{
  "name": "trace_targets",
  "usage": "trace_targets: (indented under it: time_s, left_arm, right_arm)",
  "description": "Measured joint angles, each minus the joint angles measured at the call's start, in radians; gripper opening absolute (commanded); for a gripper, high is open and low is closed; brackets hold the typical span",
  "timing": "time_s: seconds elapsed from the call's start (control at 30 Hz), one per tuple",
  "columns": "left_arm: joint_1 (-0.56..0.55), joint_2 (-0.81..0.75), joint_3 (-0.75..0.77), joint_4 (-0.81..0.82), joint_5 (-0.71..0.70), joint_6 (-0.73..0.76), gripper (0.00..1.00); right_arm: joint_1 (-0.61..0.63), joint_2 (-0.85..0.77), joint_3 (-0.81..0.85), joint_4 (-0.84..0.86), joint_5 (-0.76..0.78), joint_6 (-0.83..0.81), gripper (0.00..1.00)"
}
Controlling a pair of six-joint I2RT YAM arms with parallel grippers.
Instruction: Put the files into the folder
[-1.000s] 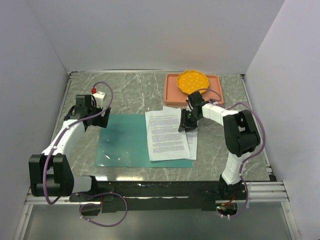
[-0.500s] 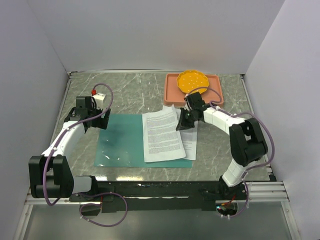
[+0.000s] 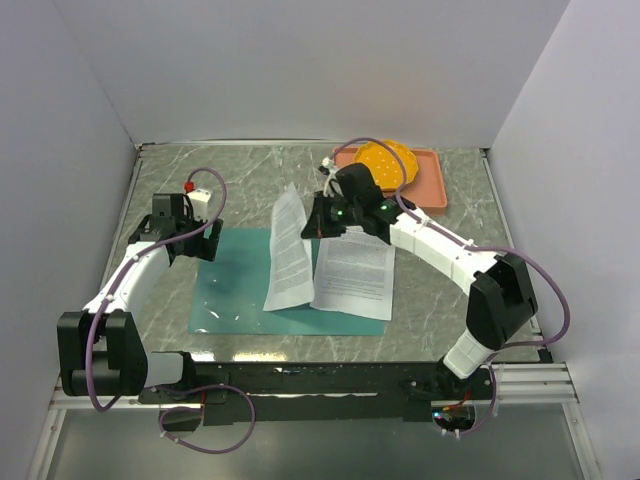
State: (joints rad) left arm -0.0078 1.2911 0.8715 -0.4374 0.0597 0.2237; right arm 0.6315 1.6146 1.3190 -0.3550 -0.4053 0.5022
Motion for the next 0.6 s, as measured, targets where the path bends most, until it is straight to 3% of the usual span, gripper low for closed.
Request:
trace_targets:
  time_s: [0.3,0.6]
  left_arm:
    - [0.01,0.0,0.0,-0.001,-0.005,0.017,0.96]
    - [0.126,0.0,-0.021,0.011,-0.026,0.078,0.96]
  right_arm:
    - [0.04,0.056,0.024,0.077,0.016,-0.157,0.0]
    - [0.043,0.091,0.01,0.163,0.023,-0.208,0.0]
